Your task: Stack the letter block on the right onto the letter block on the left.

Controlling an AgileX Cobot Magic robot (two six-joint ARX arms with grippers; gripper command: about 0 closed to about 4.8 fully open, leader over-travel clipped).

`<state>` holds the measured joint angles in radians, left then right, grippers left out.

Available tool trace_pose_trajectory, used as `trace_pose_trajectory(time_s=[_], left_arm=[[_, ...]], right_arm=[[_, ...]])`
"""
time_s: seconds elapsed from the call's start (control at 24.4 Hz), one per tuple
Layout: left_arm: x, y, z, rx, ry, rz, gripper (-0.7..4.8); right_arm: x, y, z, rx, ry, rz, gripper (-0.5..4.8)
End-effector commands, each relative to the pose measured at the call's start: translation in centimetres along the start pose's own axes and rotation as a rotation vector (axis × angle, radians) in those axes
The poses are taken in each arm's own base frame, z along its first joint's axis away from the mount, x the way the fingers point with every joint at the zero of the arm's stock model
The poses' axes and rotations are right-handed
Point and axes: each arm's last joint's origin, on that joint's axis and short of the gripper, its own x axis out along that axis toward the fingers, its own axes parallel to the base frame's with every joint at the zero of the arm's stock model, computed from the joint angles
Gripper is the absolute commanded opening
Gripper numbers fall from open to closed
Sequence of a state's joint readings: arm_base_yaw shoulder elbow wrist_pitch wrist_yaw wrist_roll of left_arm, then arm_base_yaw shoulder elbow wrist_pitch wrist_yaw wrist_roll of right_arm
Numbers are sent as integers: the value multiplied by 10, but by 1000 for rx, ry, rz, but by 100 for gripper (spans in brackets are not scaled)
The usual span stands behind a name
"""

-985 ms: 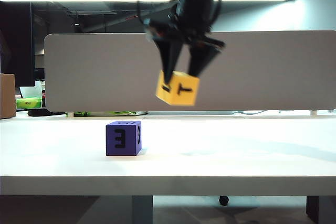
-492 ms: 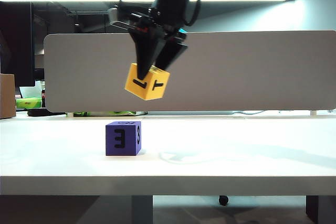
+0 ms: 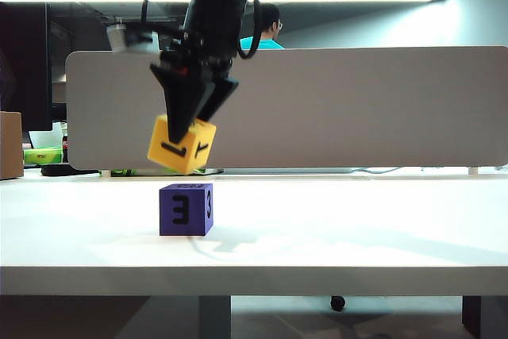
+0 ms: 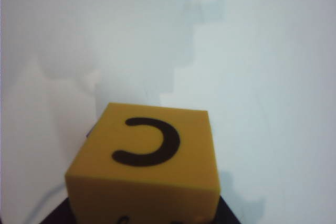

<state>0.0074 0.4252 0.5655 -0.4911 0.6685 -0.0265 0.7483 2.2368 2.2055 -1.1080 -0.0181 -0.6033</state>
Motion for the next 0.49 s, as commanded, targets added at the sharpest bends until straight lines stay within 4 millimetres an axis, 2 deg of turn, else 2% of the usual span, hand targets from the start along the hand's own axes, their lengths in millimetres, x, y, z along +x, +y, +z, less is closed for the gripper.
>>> trace_pose_trajectory(time_s=[0.04, 0.37, 0.49], left_arm=[[-1, -1, 2, 13, -8, 2, -6], [-1, -1, 2, 61, -6, 3, -6], [-1, -1, 2, 61, -6, 3, -6]], right_arm=[[2, 2, -2, -7, 33, 4, 262], [3, 4, -8, -7, 94, 33, 266], [3, 3, -7, -7, 86, 27, 329]])
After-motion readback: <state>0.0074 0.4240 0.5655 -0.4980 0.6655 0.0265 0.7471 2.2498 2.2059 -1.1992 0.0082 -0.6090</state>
